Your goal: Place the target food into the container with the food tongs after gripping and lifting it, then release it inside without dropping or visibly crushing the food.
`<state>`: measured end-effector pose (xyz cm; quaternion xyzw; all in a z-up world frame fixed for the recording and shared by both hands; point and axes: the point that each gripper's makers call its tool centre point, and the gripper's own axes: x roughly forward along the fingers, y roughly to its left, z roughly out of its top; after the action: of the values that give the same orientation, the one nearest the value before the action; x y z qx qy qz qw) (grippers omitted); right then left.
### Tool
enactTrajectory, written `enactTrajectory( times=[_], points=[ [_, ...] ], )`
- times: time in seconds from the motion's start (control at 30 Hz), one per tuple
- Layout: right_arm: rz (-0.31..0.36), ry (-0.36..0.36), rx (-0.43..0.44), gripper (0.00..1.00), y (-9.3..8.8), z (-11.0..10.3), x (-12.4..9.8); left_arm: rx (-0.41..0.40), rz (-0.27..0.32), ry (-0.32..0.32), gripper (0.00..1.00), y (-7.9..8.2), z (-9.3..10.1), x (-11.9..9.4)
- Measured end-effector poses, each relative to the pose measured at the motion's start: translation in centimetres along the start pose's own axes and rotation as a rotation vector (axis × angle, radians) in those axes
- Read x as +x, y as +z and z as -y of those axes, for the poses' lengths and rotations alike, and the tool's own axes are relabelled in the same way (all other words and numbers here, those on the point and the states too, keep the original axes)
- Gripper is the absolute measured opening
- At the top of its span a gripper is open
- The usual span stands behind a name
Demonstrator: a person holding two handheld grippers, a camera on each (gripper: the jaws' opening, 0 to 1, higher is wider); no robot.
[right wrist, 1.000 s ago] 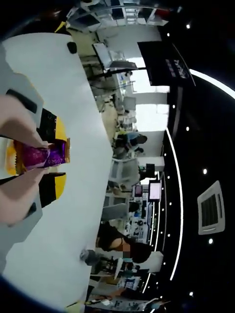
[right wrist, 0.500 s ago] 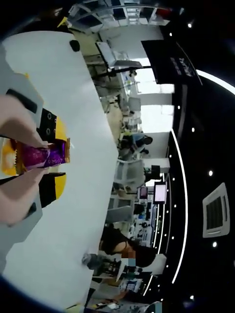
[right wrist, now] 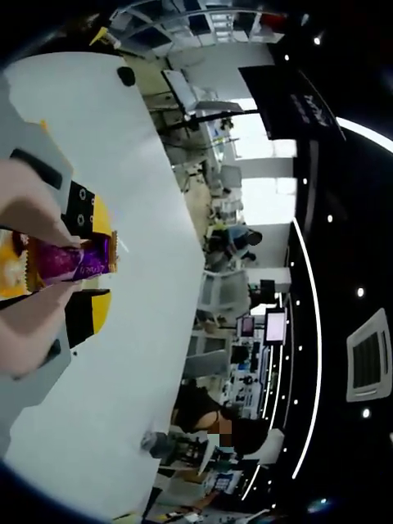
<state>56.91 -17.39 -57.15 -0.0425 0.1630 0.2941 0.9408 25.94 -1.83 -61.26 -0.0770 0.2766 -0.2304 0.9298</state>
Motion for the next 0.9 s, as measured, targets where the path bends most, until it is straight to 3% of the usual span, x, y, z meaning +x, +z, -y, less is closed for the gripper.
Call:
enactTrajectory(
  times=[0.13,0.23,0.37,0.63,0.73,0.9],
  points=[
    [0.002,-0.010,0.003,0.23,0.2,0.4,0.4,0.024,-0.029,-0.002,0.83,-0.3,-0.6,-0.1],
    [0.002,-0.009,0.010,0.23,0.0,0.5,0.7,0.028,-0.005,0.018,0.84,0.8,-1.3,-0.6],
    [-0.020,-0.008,0.008,0.23,-0.6,0.7,1.2,0.002,0.009,0.056,0.83,0.6,-2.1,-0.9],
    [-0.013,-0.030,0.029,0.23,-0.6,1.8,0.9,0.030,-0.012,0.043,0.83,0.6,-2.1,-1.0],
    [-0.030,-0.031,0.023,0.23,-1.3,2.1,1.2,0.027,0.009,0.054,0.83,1.1,-2.2,-1.1],
    [-0.040,-0.027,0.018,0.23,-1.5,2.0,1.0,0.000,0.001,0.051,0.83,0.3,-1.8,-0.8]
  ],
)
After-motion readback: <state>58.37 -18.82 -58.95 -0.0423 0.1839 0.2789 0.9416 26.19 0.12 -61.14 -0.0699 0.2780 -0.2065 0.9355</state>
